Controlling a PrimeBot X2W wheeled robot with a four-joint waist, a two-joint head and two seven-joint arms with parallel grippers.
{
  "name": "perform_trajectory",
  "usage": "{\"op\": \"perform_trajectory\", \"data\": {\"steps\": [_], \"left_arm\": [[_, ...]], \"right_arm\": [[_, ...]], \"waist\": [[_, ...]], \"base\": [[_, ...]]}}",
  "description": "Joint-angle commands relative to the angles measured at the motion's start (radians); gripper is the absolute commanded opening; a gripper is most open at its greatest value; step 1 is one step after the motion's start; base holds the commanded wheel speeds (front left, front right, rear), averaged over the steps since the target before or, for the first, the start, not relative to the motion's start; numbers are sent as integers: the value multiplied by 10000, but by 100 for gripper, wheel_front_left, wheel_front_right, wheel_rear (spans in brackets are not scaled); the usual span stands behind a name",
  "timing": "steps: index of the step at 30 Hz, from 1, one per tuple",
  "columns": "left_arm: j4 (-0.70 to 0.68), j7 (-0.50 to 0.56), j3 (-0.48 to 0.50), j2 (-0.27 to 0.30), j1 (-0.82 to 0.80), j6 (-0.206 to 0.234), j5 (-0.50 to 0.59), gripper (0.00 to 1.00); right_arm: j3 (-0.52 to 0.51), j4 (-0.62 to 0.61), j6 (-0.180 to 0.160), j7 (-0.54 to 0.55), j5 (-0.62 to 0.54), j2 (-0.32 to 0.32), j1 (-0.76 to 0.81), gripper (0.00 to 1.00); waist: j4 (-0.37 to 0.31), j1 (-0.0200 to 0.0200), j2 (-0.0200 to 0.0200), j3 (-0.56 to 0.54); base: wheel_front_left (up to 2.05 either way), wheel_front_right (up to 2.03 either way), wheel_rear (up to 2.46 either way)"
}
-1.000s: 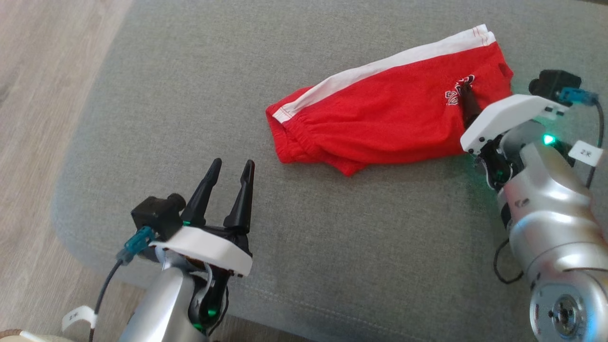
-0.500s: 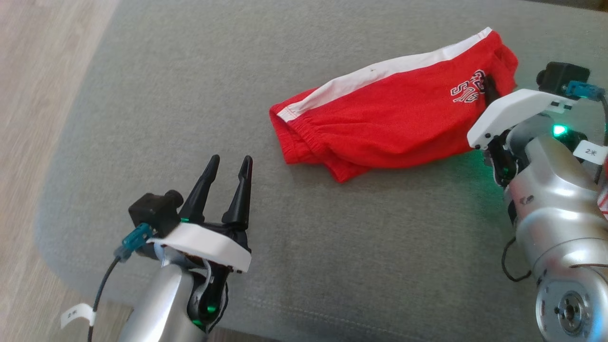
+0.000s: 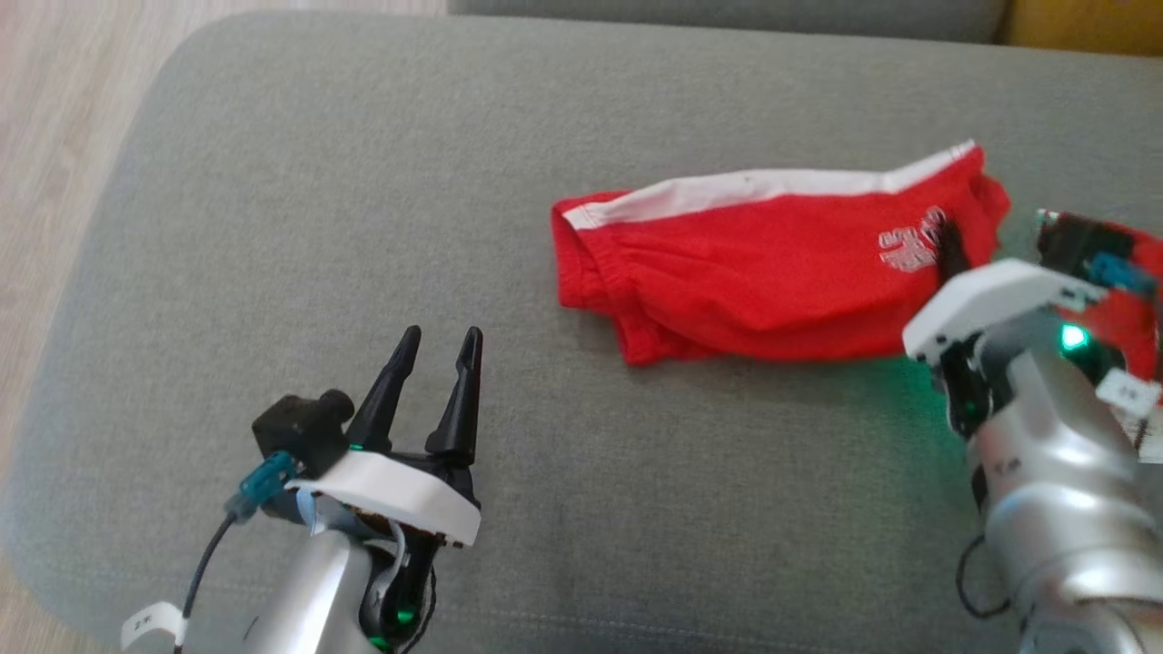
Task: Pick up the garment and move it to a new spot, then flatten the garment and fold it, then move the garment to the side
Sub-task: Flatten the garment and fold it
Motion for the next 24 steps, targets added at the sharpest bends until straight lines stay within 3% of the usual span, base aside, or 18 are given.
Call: {"op": "perform_trajectory", "data": {"steps": [1, 9, 15, 20, 24], "left_arm": [[-238, -120, 351, 70, -143, 70, 113, 100], [-218, -120, 276, 70, -40, 97, 124, 100], [-137, -120, 270, 70, -81, 74, 161, 100], [-82, -120, 309, 70, -98, 62, 176, 100], [-18, -120, 291, 70, -73, 55, 178, 100]], "right_arm": [[74, -445, 19, -121, 74, 108, -10, 0], [-212, -1996, 19, 337, -372, 173, 1208, 0], [187, -3346, 19, 552, -1205, 254, 1719, 0], [1199, -4424, 19, 519, -1604, 296, 2136, 0], [2497, -5166, 19, 463, -1277, 302, 2469, 0]], "waist": [[-111, 0, 0, -128], [-148, 0, 0, -267], [1, 0, 0, -311], [134, 0, 0, -393], [248, 0, 0, -491]], "base": [[0, 0, 0], [0, 0, 0], [0, 0, 0], [0, 0, 0], [0, 0, 0]]}}
